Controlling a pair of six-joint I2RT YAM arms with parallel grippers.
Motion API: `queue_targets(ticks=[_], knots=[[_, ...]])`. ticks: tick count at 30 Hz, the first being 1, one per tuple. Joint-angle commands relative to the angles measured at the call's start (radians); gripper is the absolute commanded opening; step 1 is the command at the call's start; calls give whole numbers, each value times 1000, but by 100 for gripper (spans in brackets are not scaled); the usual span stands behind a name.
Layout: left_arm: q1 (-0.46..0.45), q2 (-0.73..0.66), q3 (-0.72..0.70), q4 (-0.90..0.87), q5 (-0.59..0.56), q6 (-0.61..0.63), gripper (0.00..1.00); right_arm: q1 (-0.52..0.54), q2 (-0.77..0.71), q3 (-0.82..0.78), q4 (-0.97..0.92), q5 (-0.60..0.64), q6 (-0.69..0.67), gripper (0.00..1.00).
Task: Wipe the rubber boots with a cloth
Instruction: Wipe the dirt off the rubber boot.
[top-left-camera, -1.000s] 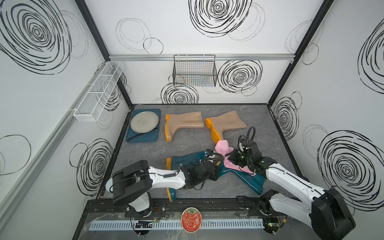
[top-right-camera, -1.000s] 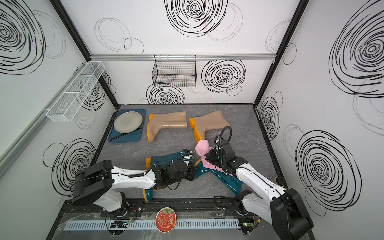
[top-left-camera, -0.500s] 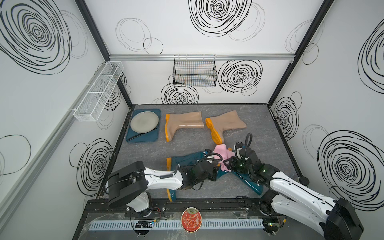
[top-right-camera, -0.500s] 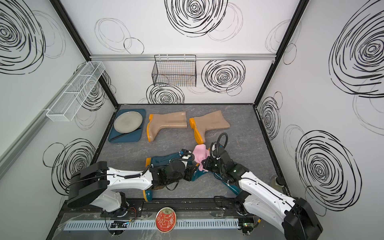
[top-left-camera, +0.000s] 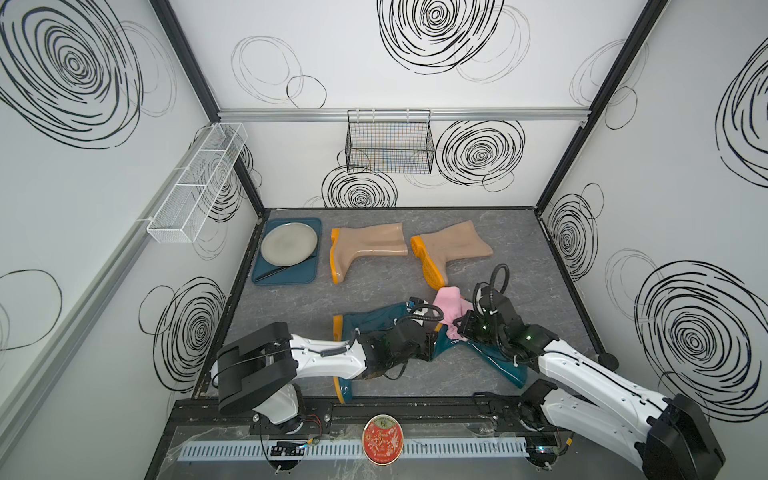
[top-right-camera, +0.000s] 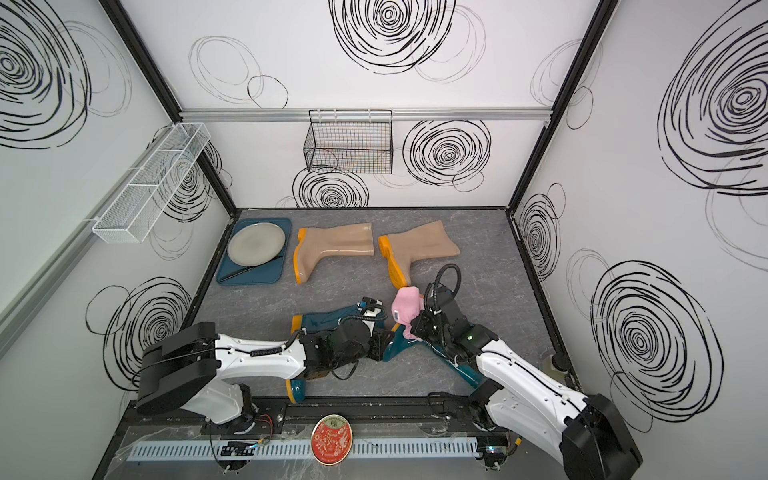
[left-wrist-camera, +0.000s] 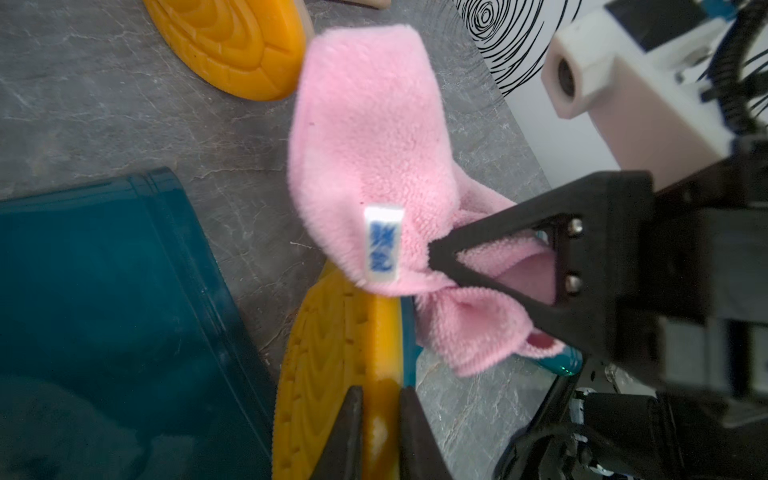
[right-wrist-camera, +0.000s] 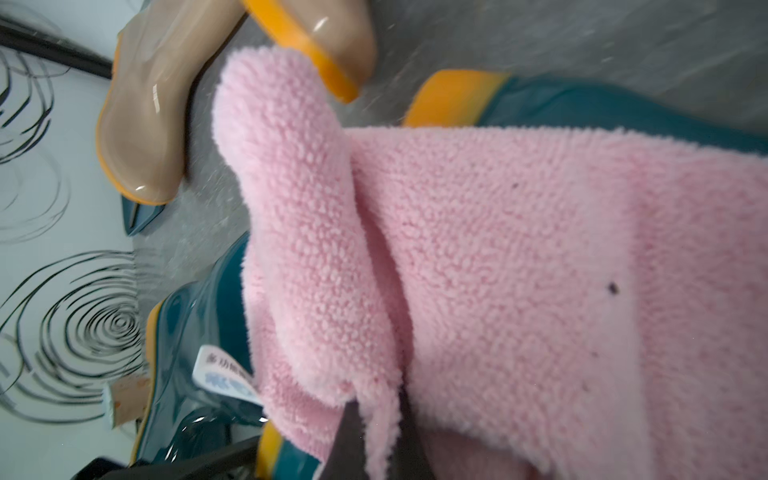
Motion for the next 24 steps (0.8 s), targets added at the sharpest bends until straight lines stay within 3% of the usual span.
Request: queue_targets(ticks=[1,7,10,15,19,24], knots=[[12,44,-22,-44,-16,-24,13,46,-31,-30,-127,-63,-18,0],[16,67,-20,-30,-12,-33,13,364,-56,-70,6,-40,93,0],[21,77,-11,-30,-5,-33,13,410,20,-68,65,-24,98,0],[15,78,-6,-25,-4,-36,13,309,90,43,-67,4,39,0],[10,78,-12,-25,-6,-38,13,122,-47,37,-125,31,-8,0],[7,73,-19,-20,-8,-39,13,0,-156,-33,-54,5,-20,0]])
